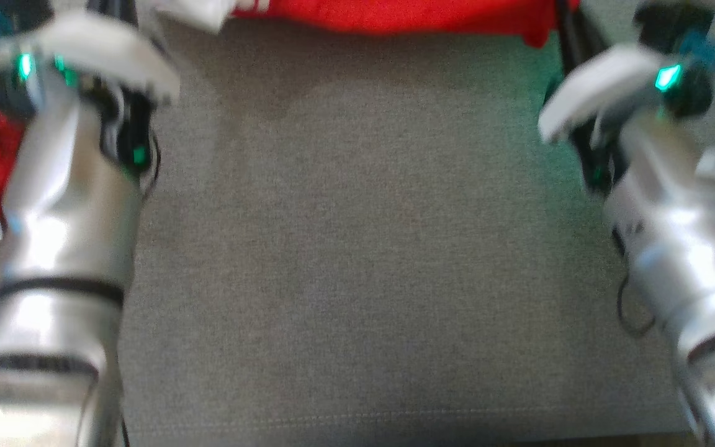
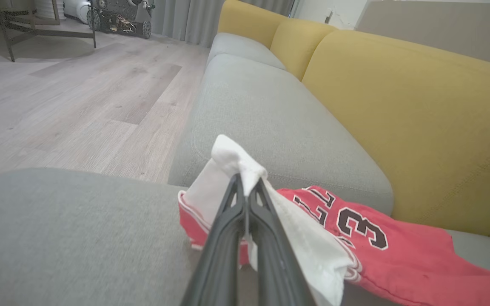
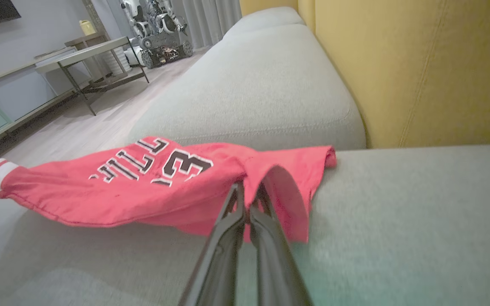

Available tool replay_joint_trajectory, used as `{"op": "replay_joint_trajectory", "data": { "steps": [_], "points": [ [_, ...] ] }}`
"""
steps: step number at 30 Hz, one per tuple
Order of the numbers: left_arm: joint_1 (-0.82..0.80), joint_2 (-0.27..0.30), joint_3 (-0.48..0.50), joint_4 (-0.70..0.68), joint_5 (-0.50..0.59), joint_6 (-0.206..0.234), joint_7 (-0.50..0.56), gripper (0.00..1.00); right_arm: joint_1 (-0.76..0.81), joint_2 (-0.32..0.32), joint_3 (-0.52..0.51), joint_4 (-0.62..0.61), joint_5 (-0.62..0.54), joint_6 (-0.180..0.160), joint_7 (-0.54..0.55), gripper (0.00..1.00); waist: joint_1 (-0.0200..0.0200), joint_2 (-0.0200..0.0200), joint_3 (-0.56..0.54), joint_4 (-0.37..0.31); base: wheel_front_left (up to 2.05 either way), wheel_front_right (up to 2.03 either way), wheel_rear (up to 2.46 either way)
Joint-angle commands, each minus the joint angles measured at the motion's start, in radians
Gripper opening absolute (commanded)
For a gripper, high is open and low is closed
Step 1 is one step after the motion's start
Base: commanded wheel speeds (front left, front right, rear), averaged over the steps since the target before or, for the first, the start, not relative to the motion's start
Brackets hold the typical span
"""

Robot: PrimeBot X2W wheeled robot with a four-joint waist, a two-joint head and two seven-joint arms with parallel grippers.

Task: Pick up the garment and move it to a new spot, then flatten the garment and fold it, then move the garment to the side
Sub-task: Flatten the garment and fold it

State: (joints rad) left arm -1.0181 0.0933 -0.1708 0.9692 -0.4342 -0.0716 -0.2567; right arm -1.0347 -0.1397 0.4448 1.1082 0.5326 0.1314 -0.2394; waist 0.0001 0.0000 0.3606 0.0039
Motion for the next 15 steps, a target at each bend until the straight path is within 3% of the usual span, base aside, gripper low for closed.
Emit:
{"op": "replay_joint_trajectory", "data": {
  "steps": [1,8,15],
  "points": [
    [0.025,0.045,0.030,-0.054,0.006,-0.003,-0.005,0.00,0.029,0.005,0.014,-0.046,0.014,-0.001,-0.014,0.00,-0.0001,0.0000,-0.016,-0.004,0.00,0.00,0.00],
    [0.421,0.045,0.091,-0.357,0.039,0.022,-0.005,0.00,0.343,-0.061,-0.019,-0.276,0.066,-0.001,-0.022,0.00,-0.0001,0.0000,-0.113,-0.015,0.00,0.00,0.00],
    [0.790,0.043,0.091,-0.698,0.070,0.095,0.026,0.00,0.673,-0.096,-0.144,-0.511,0.034,-0.001,-0.020,0.00,-0.0001,0.0000,-0.187,-0.012,0.00,0.00,0.00]
  ]
}}
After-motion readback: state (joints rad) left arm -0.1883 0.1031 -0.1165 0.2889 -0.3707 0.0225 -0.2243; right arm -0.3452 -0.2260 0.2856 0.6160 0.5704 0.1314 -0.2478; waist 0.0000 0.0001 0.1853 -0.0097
